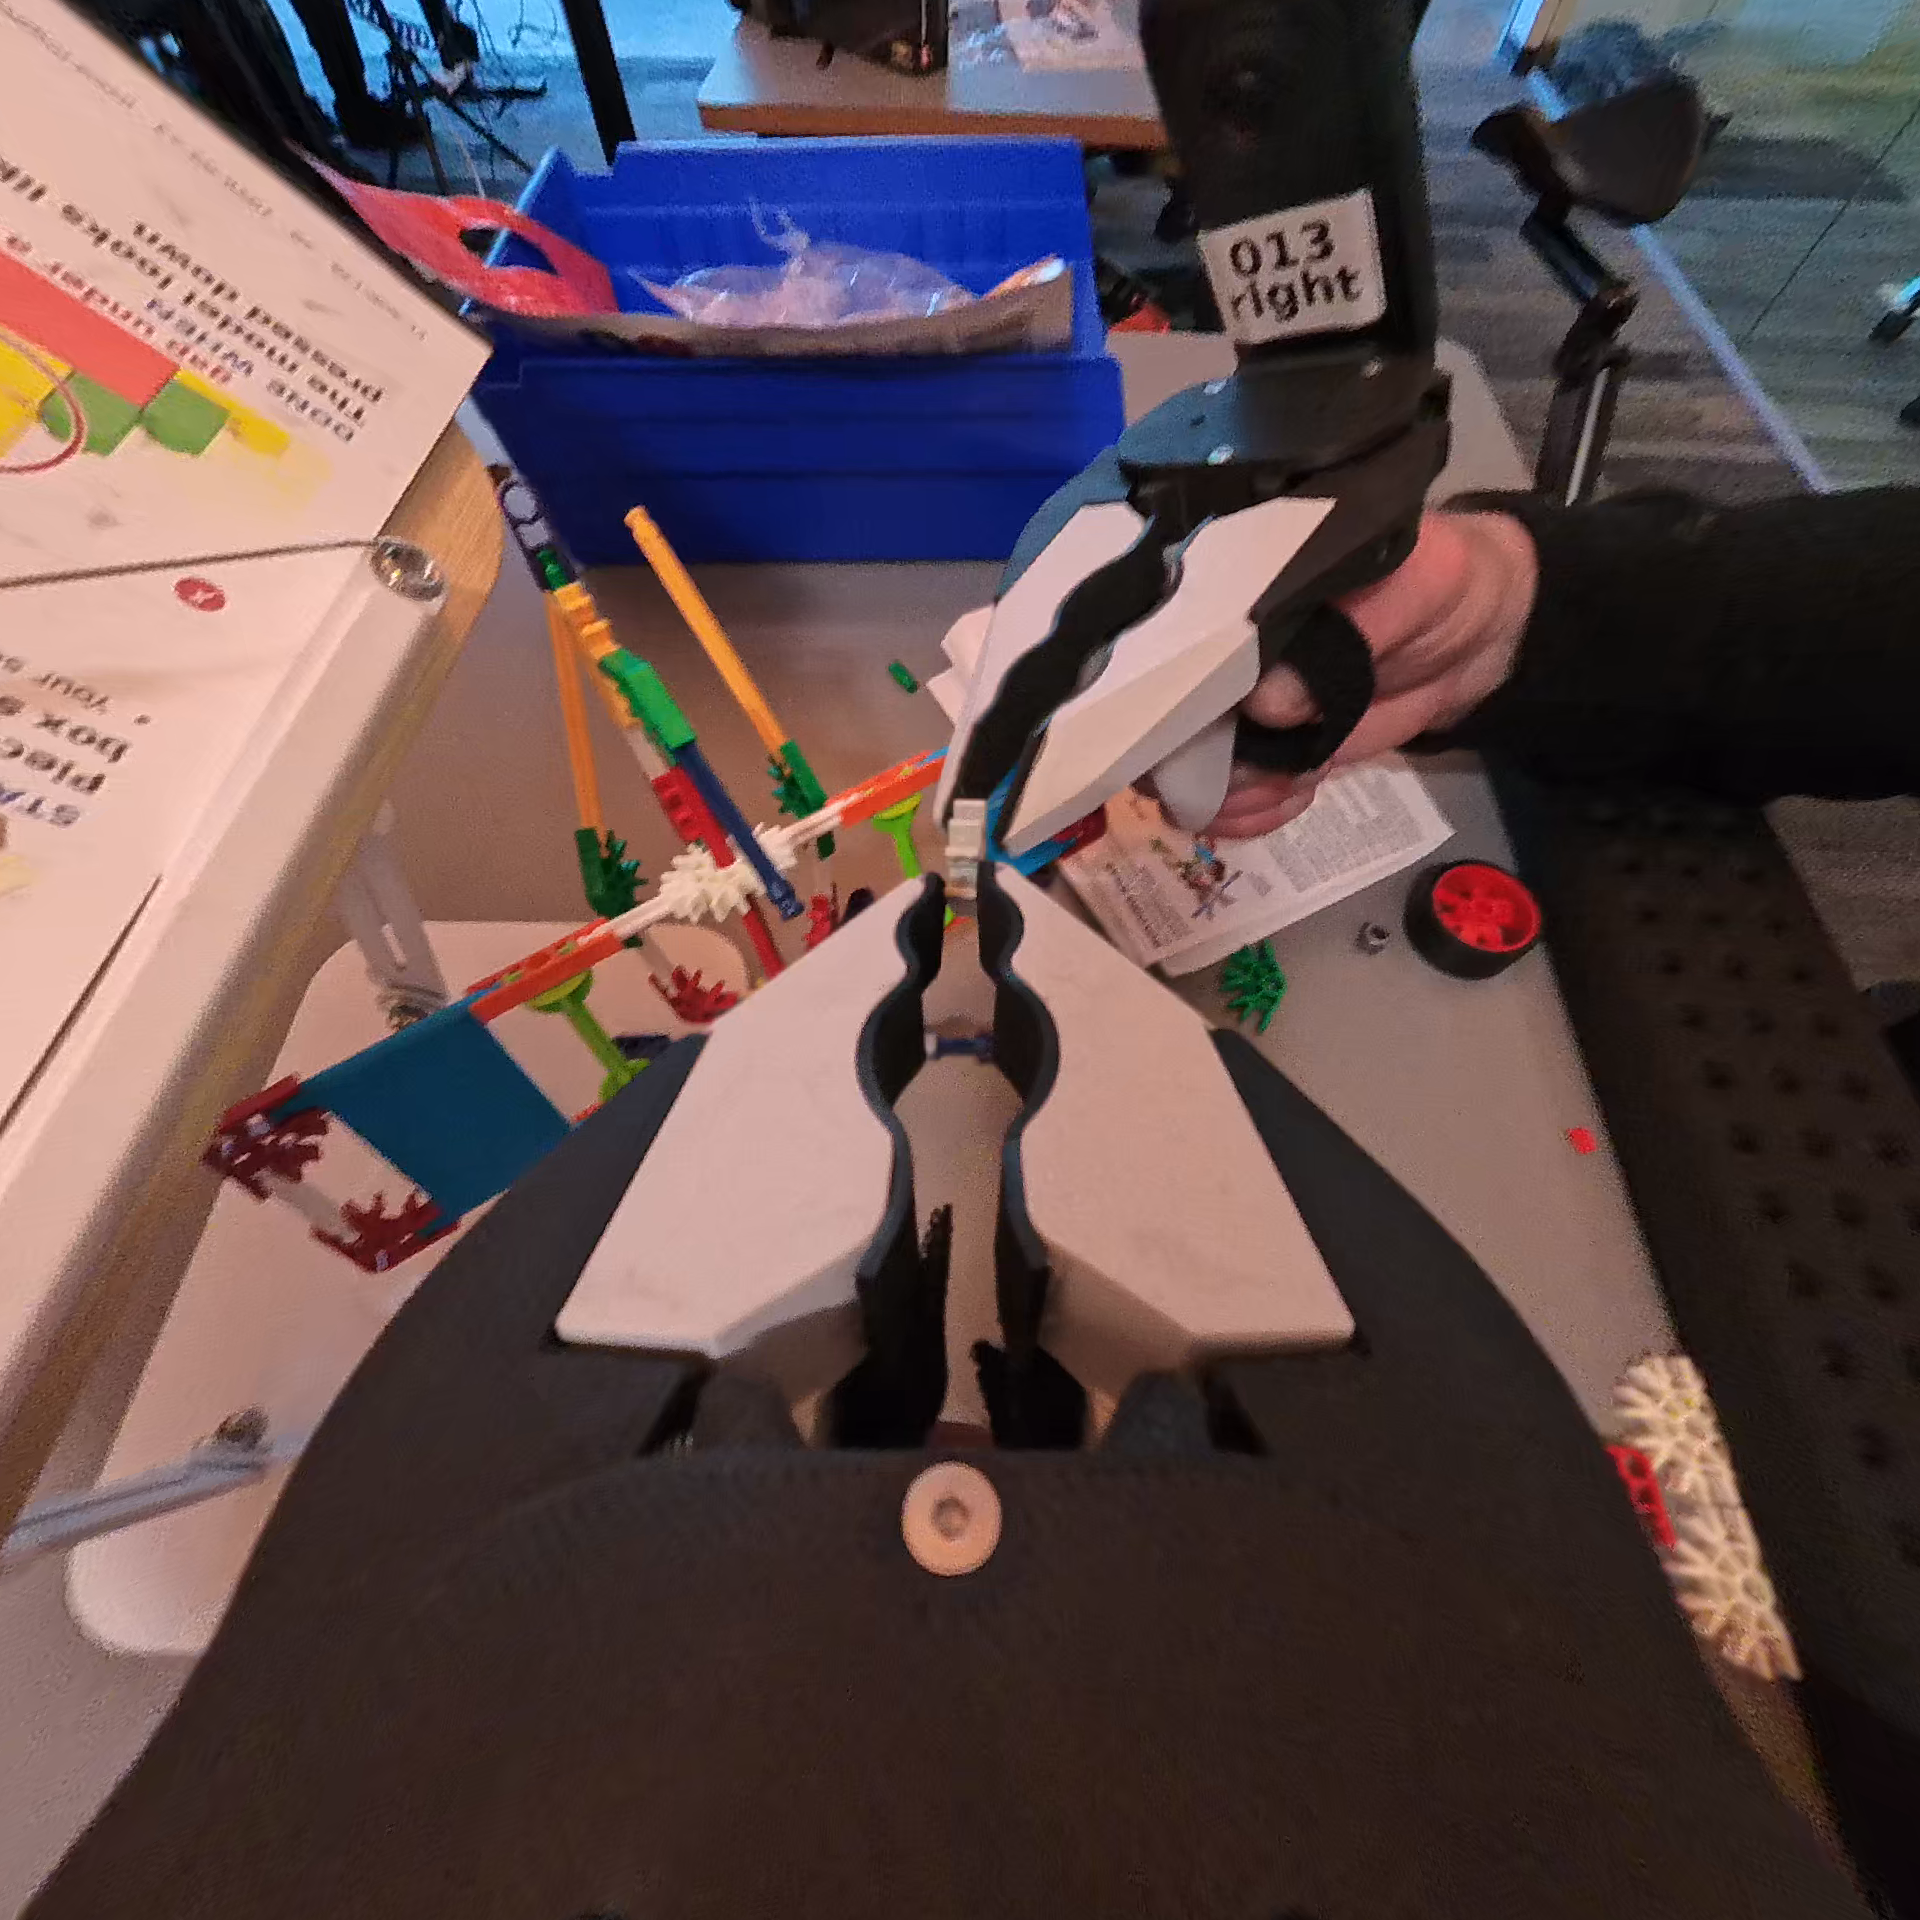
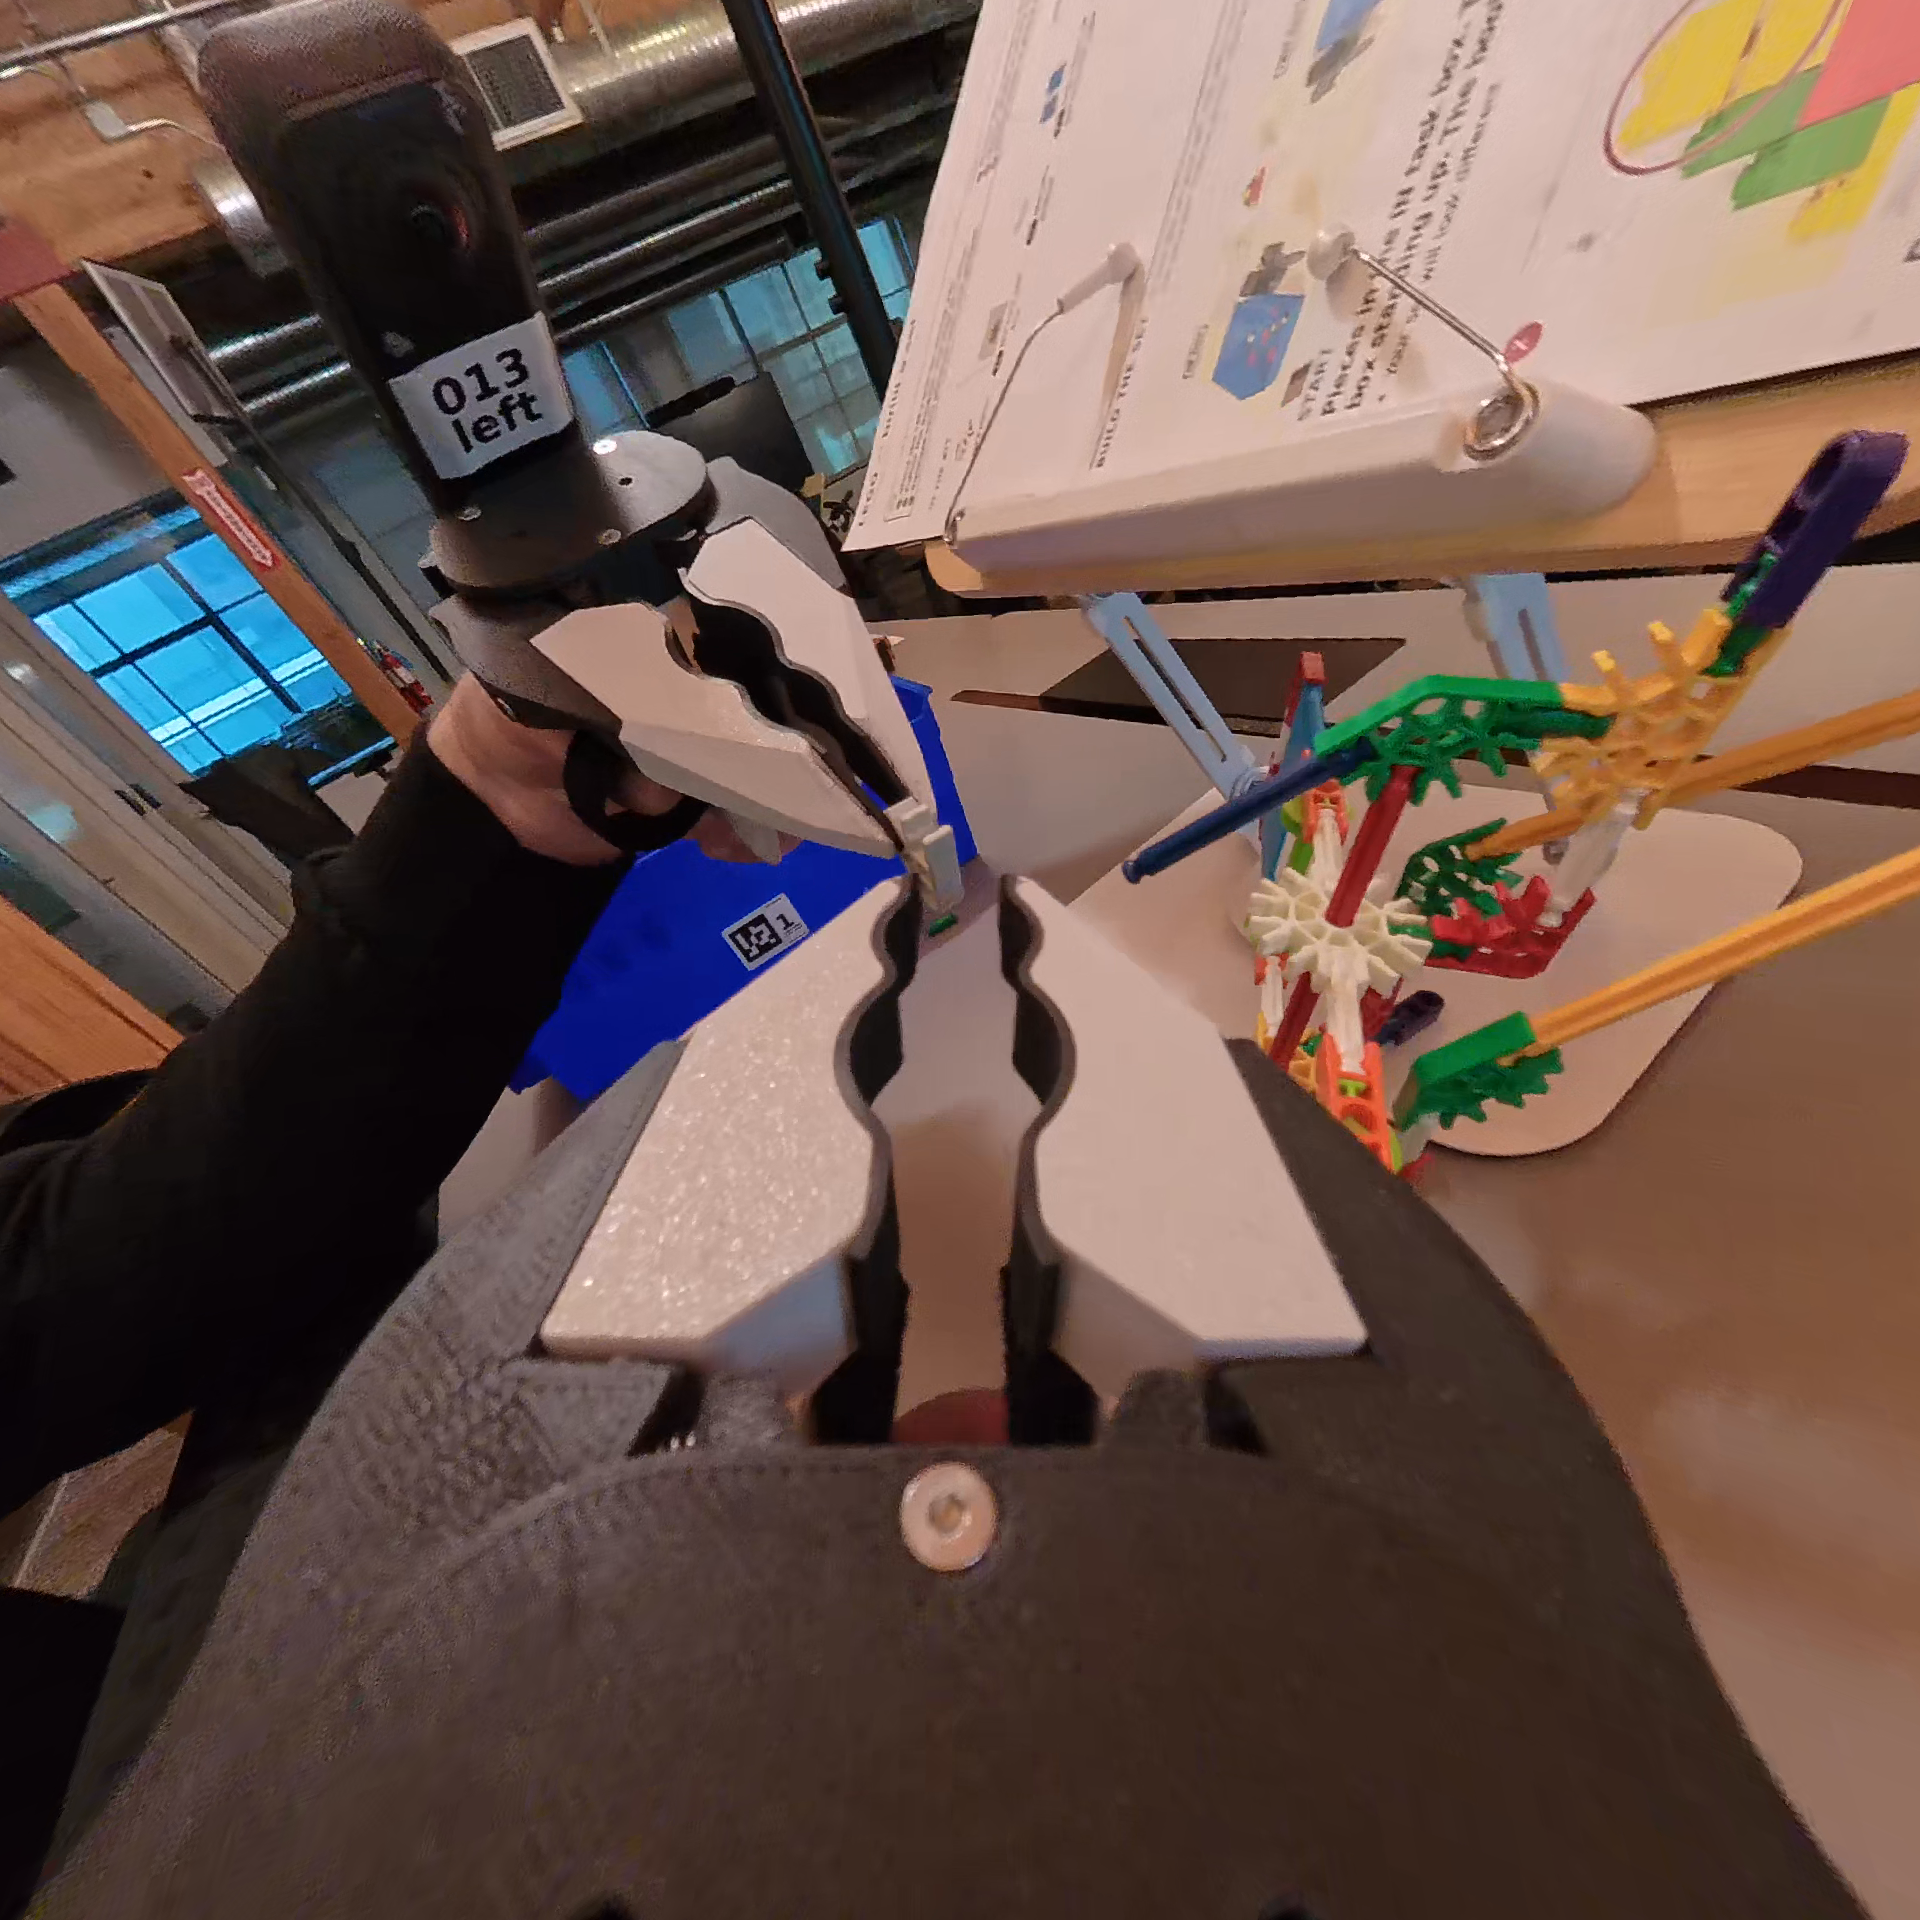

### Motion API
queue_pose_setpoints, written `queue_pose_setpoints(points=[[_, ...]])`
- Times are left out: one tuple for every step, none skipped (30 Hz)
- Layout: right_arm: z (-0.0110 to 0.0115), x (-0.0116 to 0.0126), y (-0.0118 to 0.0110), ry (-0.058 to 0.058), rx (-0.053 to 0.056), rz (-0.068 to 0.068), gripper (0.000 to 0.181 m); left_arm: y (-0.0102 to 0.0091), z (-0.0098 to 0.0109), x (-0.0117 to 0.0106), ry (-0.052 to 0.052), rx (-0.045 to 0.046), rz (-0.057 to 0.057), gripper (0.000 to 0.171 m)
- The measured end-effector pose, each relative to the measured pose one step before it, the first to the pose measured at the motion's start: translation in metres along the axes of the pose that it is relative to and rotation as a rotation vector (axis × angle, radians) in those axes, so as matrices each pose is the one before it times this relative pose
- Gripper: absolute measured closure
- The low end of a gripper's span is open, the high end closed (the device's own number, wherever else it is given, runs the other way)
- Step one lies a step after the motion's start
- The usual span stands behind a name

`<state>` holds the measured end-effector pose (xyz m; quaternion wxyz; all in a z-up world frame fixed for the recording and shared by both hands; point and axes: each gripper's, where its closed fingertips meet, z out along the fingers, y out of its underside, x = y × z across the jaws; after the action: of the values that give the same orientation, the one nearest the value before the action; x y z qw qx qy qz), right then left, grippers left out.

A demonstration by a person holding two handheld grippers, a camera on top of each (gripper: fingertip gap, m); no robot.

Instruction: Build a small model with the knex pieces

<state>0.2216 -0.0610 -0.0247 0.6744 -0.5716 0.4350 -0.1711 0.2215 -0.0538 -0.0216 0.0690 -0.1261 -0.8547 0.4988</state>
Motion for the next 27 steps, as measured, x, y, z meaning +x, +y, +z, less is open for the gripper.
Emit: queue_pose_setpoints(points=[[-0.00004, 0.00287, 0.00030, 0.0041, -0.0032, 0.0157, 0.167, 0.00340, -0.00222, -0.00409, -0.0079, -0.01567, 0.0031, 0.168], [0.00031, 0.00417, 0.00161, 0.0106, -0.0104, 0.0185, 0.167, 0.00308, -0.00161, -0.00133, 0.0126, -0.01669, -0.0019, 0.168], [0.00063, 0.00524, 0.00186, 0.0203, -0.0117, 0.0103, 0.163, 0.00223, -0.00072, -0.00192, 0.0129, -0.01725, 0.0043, 0.168], [0.00114, 0.00400, 0.00067, 0.0167, -0.0039, 0.0090, 0.157, 0.00197, 0.00003, -0.00294, 0.0167, -0.02386, -0.0053, 0.168], [0.00211, 0.00343, 0.00214, 0.0149, -0.0150, 0.0132, 0.149, 0.00151, 0.00102, -0.00401, 0.0165, -0.02959, -0.0115, 0.168], [0.00194, 0.00237, 0.00198, 0.0132, -0.0181, 0.0100, 0.149, 0.00116, 0.00142, -0.00446, 0.0099, -0.03740, -0.0010, 0.168], [0.00073, -0.00030, -0.00162, 0.0057, 0.0053, -0.0024, 0.152, -0.00019, 0.00120, -0.00357, 0.0096, -0.03405, 0.0083, 0.168], [0.00028, 0.00122, -0.00287, 0.0171, 0.0132, -0.0033, 0.153, -0.00059, 0.00150, -0.00206, 0.0180, -0.03396, 0.0009, 0.168], [0.00080, 0.00207, -0.00112, 0.0146, 0.0020, 0.0018, 0.151, 0.00005, 0.00215, -0.00095, 0.0219, -0.03714, -0.0002, 0.168], [0.00121, 0.00128, 0.00073, 0.0027, -0.0047, 0.0141, 0.151, 0.00145, 0.00325, 0.00055, 0.0271, -0.04208, 0.0015, 0.168], [0.00151, 0.00053, 0.00080, -0.0002, 0.0052, 0.0111, 0.151, 0.00237, 0.00384, -0.00089, 0.0188, -0.04254, 0.0028, 0.168], [0.00200, 0.00173, 0.00232, 0.0121, 0.0013, -0.0045, 0.150, 0.00321, 0.00320, -0.00200, 0.0144, -0.03994, -0.0034, 0.168], [0.00257, 0.00162, 0.00466, 0.0114, -0.0157, -0.0112, 0.148, 0.00189, 0.00241, -0.00226, 0.0129, -0.02469, -0.0046, 0.168], [0.00245, 0.00005, 0.00320, -0.0001, -0.0066, -0.0052, 0.148, 0.00063, 0.00131, -0.00184, 0.0119, -0.01178, -0.0032, 0.168], [0.00196, -0.00090, 0.00146, -0.0072, 0.0015, -0.0033, 0.147, -0.00035, -0.00026, 0.00022, 0.0192, -0.00092, -0.0005, 0.168], [0.00141, 0.00087, 0.00006, 0.0051, 0.0054, -0.0112, 0.146, -0.00261, -0.00143, 0.00048, 0.0165, 0.01422, 0.0009, 0.168], [0.00062, 0.00152, -0.00153, 0.0079, 0.0118, -0.0089, 0.147, -0.00489, -0.00178, 0.00075, 0.0193, 0.02763, -0.0019, 0.168], [0.00082, 0.00034, -0.00038, -0.0034, 0.0034, -0.0004, 0.147, -0.00336, -0.00126, 0.00135, 0.0225, 0.01930, -0.0020, 0.168], [0.00060, 0.00133, 0.00042, 0.0012, -0.0026, 0.0019, 0.148, -0.00165, -0.00072, -0.00022, 0.0111, 0.00933, 0.0009, 0.168], [0.00022, 0.00098, -0.00087, 0.0019, 0.0105, 0.0007, 0.147, -0.00099, -0.00009, -0.00153, 0.0053, 0.00477, -0.0052, 0.168], [0.00062, -0.00036, 0.00036, -0.0067, 0.0055, 0.0039, 0.147, 0.00059, 0.00031, -0.00126, 0.0051, -0.00275, -0.0060, 0.168], [0.00116, -0.00118, 0.00165, -0.0128, -0.0048, 0.0059, 0.147, 0.00044, 0.00000, -0.00036, 0.0029, -0.00532, -0.0044, 0.168], [0.00096, -0.00054, -0.00012, -0.0066, 0.0052, 0.0039, 0.147, -0.00116, -0.00036, 0.00070, 0.0061, 0.00359, -0.0023, 0.168], [0.00038, -0.00091, -0.00080, -0.0058, 0.0070, -0.0004, 0.147, -0.00059, -0.00013, -0.00079, -0.0005, 0.00097, -0.0113, 0.168], [0.00008, -0.00093, 0.00066, -0.0048, -0.0061, -0.0053, 0.149, -0.00072, 0.00010, -0.00078, -0.0012, 0.00200, -0.0105, 0.168], [-0.00057, 0.00115, -0.00023, 0.0073, -0.0020, -0.0053, 0.150, -0.00087, 0.00051, 0.00019, 0.0021, 0.00447, -0.0058, 0.168], [-0.00117, 0.00094, -0.00139, 0.0016, 0.0084, 0.0022, 0.150, 0.00040, 0.00151, 0.00129, 0.0052, -0.00173, -0.0033, 0.168]])
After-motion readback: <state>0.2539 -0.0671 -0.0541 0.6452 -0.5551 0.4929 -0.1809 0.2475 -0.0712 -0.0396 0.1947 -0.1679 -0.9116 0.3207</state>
